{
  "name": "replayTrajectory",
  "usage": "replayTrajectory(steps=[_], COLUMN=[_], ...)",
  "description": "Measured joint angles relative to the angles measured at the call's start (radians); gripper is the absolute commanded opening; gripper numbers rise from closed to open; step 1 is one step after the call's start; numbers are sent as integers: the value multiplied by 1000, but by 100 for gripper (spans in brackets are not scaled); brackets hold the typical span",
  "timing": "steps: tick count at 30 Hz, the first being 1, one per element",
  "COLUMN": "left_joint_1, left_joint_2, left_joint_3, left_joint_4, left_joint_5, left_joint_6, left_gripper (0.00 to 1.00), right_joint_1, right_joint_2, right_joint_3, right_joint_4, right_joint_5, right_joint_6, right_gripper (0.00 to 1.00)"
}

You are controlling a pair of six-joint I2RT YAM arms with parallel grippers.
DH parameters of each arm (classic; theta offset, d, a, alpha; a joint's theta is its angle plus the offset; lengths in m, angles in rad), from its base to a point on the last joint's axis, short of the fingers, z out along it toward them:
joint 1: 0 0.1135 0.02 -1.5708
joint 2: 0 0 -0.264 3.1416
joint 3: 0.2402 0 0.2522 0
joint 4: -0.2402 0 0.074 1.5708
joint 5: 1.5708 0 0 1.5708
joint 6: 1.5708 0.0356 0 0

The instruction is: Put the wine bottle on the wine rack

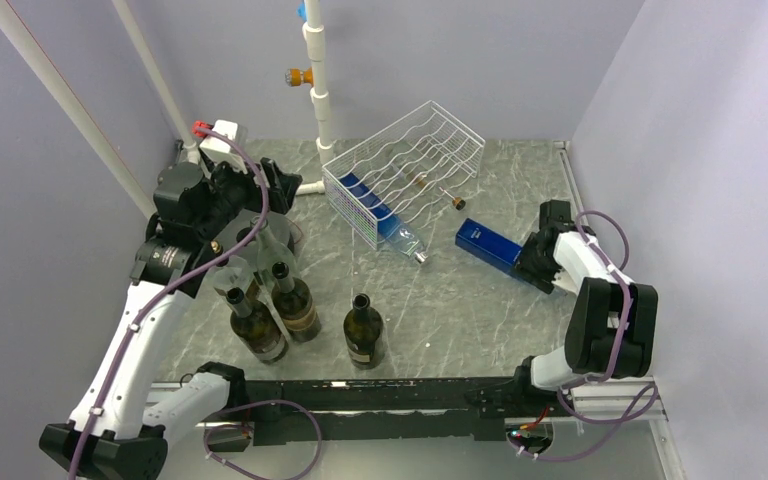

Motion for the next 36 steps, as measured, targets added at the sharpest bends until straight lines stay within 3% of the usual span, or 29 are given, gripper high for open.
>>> replayTrajectory(steps=[14,30,31,34,36], left_joint_1=[21,24,25,29,32], left_joint_2=[28,130,131,130,130], left_joint_3=[0,0,0,2,6], left_joint_4=[11,16,15,14,14], left_joint_5=[53,85,85,92,97], left_joint_6=[-32,-45,-45,-45,-46], left_gripper=[98,96,96,96,96], right_joint_1=[-129,-134,-134,-132,-132], right_joint_2=[41,271,280,282,282], right_joint_3=[-26,235,246,247,239], right_joint_4=[174,202,206,210,219], right_joint_5=[-72,-181,-182,-183,-185], right_joint_6=[31,43,44,49,49], right_gripper=[0,0,6,48,69])
